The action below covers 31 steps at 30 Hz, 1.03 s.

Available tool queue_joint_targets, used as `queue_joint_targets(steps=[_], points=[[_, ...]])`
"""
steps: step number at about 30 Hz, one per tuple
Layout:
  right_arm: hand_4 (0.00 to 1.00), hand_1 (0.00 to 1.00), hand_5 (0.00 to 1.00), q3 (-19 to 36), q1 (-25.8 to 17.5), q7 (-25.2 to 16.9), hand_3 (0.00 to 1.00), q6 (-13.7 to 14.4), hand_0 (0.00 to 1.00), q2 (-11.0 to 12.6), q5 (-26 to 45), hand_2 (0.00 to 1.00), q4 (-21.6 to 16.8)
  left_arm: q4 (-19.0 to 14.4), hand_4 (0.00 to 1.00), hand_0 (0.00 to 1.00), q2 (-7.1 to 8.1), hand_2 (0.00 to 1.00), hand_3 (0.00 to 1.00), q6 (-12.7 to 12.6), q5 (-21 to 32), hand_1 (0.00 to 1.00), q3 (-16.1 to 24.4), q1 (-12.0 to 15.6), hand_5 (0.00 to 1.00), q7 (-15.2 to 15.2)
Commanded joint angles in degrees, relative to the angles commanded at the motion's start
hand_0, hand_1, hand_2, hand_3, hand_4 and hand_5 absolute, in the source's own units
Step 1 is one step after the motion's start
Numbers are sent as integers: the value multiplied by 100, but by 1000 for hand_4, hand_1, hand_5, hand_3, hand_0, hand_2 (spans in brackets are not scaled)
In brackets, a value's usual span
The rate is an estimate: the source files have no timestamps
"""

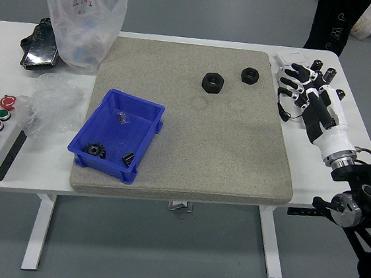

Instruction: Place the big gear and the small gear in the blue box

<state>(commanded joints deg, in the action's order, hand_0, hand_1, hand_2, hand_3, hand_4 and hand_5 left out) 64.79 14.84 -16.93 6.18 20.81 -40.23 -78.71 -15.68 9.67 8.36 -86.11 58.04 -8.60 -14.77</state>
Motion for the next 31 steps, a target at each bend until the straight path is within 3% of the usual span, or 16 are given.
queue_joint_targets(steps=[10,16,22,31], points=[[780,692,507,33,-105,0,671,-12,664,-37,39,704,-32,-7,646,730,71,569,694,-15,337,616,-266,35,476,64],[782,689,513,167,-173,9,671,-11,665,25,17,702,-76,18,646,731,143,569,692,-108,816,615,-665,-59,476,219],[782,688,515,376,-209,16,672,-8,674,122,-42,702,-194,45,645,730,109,569,691,-199,1241,615,-1018,-139,474,345],[783,684,519,535,-82,16,671,-16,681,272,-66,702,-296,91,645,730,25,554,691,-241,1042,586,-766,-53,473,243]])
